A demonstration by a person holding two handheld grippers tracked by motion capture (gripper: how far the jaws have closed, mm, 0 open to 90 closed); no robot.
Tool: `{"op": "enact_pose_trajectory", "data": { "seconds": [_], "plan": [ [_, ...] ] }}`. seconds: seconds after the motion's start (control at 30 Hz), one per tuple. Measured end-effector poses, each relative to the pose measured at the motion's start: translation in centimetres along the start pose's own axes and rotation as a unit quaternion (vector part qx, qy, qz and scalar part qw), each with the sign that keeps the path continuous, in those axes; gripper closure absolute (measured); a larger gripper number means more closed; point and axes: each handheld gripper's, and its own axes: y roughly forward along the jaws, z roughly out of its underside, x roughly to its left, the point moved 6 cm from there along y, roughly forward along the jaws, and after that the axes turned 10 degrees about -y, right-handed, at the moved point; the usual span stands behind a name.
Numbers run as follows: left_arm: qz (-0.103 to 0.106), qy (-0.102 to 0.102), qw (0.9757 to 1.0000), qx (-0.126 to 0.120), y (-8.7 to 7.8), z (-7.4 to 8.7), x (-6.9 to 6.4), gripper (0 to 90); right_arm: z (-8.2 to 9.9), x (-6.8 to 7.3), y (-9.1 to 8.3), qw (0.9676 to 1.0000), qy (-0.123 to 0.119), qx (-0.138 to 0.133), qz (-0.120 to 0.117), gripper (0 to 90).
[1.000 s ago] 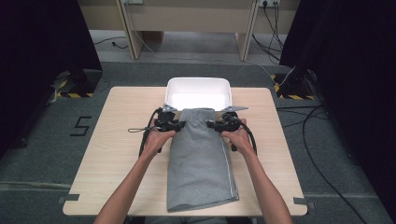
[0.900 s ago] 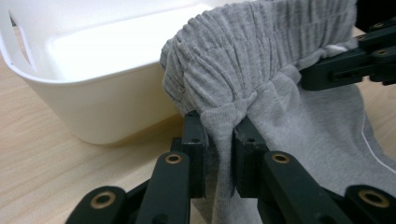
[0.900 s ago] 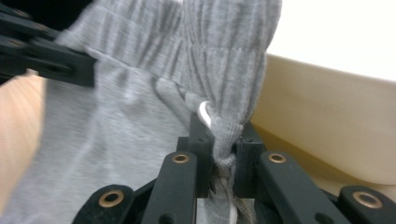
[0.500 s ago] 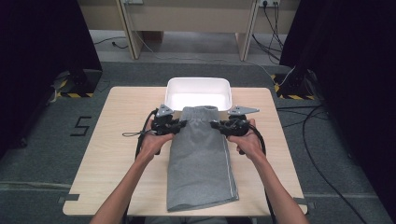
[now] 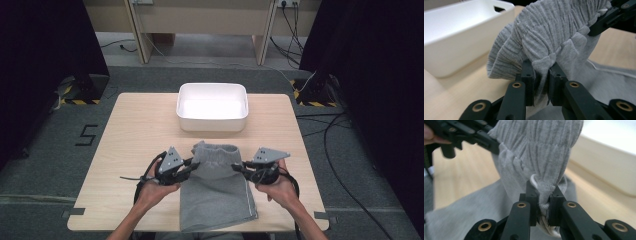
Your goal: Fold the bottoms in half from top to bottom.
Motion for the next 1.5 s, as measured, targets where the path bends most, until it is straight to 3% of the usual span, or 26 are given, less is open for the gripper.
{"op": "enact_pose_trajectory", "data": {
  "seconds": [0.1,0.3,0.4,0.6,0.83,0.9,1.07,1.1,1.2,1.43,1.5],
  "plan": [
    [0.014,0.006,0.9997,0.017,-0.3,2.2,-1.2,76.8,1.6,1.9,-0.1,0.9995,-0.018,0.027,-0.005,81.6],
    [0.034,-0.001,0.9979,0.055,-0.5,6.5,-2.9,75.8,4.8,4.1,-0.1,0.9982,0.002,0.054,-0.027,77.0],
    [0.040,-0.007,0.9964,0.074,-0.5,8.3,-3.4,74.2,6.1,5.0,0.1,0.9970,-0.002,0.073,-0.028,73.1],
    [0.037,-0.015,0.9950,0.091,-0.4,10.0,-3.6,72.3,7.4,6.1,0.1,0.9942,-0.004,0.102,-0.033,68.3],
    [0.026,-0.031,0.9937,0.105,0.2,9.6,-3.1,72.5,7.8,5.6,0.9,0.9913,-0.017,0.129,-0.020,68.9],
    [0.008,-0.031,0.9939,0.105,1.0,9.0,-2.0,72.5,7.7,5.0,1.4,0.9912,-0.015,0.131,-0.015,69.2],
    [-0.003,-0.055,0.9935,0.100,2.5,7.9,-0.1,72.3,7.1,2.3,3.0,0.9916,-0.002,0.130,-0.006,67.0],
    [-0.007,-0.067,0.9933,0.094,3.0,7.5,0.7,71.4,6.9,1.8,3.2,0.9922,0.003,0.125,-0.008,63.6],
    [-0.006,-0.072,0.9933,0.091,2.8,7.3,1.0,68.2,5.9,1.2,2.8,0.9942,0.017,0.106,-0.011,57.4],
    [0.010,-0.086,0.9944,0.060,0.6,5.8,0.7,55.2,2.5,0.2,-1.3,0.9990,0.034,0.027,-0.004,50.9],
    [0.007,-0.090,0.9947,0.049,0.1,5.2,0.9,53.1,1.7,-0.6,-1.8,0.9990,0.038,0.020,0.013,51.3]
  ]
}}
